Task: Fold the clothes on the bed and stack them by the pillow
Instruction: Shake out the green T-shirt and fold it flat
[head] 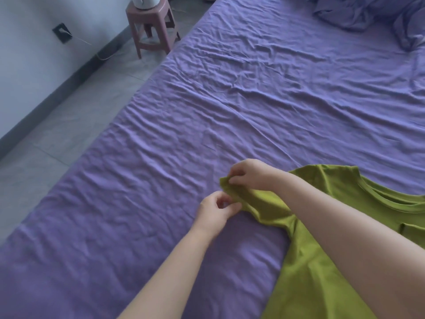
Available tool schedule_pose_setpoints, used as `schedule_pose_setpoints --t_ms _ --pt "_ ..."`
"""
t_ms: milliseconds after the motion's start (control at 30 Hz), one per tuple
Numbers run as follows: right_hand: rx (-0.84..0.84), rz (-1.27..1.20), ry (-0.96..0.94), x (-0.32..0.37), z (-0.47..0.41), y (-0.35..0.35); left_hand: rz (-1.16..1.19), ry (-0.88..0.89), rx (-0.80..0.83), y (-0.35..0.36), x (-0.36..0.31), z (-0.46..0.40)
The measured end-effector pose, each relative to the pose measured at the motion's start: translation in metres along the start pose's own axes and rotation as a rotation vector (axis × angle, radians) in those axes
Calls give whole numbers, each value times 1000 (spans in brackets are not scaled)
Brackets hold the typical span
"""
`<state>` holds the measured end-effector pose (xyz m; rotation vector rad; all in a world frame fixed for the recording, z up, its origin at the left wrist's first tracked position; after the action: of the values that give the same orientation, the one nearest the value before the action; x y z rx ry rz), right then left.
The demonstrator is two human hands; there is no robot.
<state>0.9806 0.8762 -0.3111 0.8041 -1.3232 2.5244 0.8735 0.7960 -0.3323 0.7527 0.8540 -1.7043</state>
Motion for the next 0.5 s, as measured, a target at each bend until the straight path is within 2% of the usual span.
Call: schedule_pose_setpoints --t_ms 100,167,333,400,500 --pt "46 -252 49 5 7 -23 208 -58 203 9 -3 13" --pt "78 -233 64 9 10 -37 270 -68 270 11 -9 19" --pt "229 -50 31 30 22 -51 181 52 158 8 -24 21" --pt "290 99 30 34 29 -52 123 94 138 12 -27 25" --pt "387 319 45 32 39 -48 -147 236 81 13 -30 29"
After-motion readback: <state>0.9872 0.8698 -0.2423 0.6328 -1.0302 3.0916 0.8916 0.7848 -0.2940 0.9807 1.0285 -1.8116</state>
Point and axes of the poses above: each hand's wrist, its own z-axis away from the middle knuckle, its own y-axis out of the palm, x = y × z, the point moved 9 cm from there along -z, towards the middle knuckle, and after that the axes turned 2 degrees about z, right-handed, at the moved point
